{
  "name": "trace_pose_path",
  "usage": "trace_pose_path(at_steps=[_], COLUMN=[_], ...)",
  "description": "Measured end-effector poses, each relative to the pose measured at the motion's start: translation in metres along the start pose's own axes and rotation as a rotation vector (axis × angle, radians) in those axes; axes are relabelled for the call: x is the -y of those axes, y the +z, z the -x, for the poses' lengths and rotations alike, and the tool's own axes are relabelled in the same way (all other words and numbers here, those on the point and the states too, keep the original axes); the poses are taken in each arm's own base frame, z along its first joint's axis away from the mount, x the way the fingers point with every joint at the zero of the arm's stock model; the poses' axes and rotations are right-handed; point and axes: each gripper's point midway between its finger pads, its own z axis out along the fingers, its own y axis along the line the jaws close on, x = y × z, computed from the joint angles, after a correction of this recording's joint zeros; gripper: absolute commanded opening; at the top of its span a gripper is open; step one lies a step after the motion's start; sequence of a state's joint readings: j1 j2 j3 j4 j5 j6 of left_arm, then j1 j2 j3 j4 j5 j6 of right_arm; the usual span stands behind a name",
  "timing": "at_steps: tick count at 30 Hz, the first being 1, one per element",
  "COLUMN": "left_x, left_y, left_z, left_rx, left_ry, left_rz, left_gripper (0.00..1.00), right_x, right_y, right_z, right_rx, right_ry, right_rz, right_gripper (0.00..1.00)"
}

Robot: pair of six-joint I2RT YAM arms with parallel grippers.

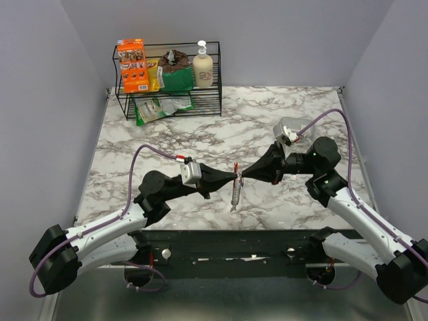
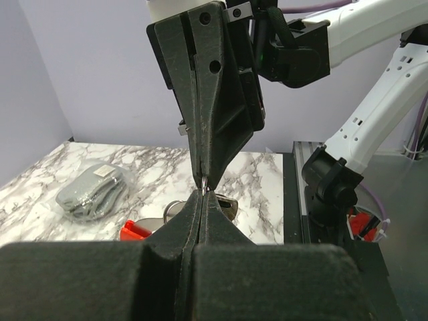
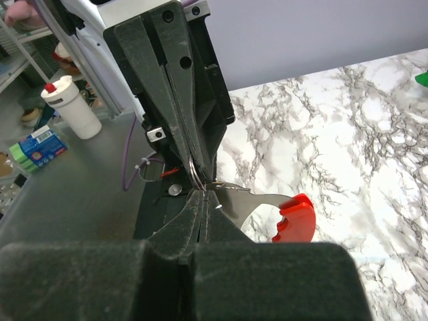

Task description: Put the keys on the keyring

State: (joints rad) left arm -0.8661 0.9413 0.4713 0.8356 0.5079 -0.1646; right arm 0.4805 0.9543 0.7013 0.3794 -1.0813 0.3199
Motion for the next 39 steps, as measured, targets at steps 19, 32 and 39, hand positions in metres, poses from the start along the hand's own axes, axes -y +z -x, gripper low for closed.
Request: trace_pose_path(at_steps=[19, 32, 39], left_x=[0.004, 0.006, 0.007], left_y=[0.001, 0.002, 0.004], left_z=[-0.002, -0.006, -0.004], left_rx=[-0.014, -0.025, -0.023], left_ry=[-0.005, -0.015, -0.015], left_rz=[-0.026, -0.046, -0.056], left_gripper=[0.0, 0.0, 0.0], right_x=[0.005, 0.004, 0.002], right_y=[0.003, 0.004, 0.003], right_z=[-0.012, -0.02, -0.021], right_rx=[-0.032, -0.056, -0.059], right_ry=[0.03, 0.044, 0.04], right_rz=[0.024, 0.061, 0.072], right_gripper=[0.01, 0.0, 0.01])
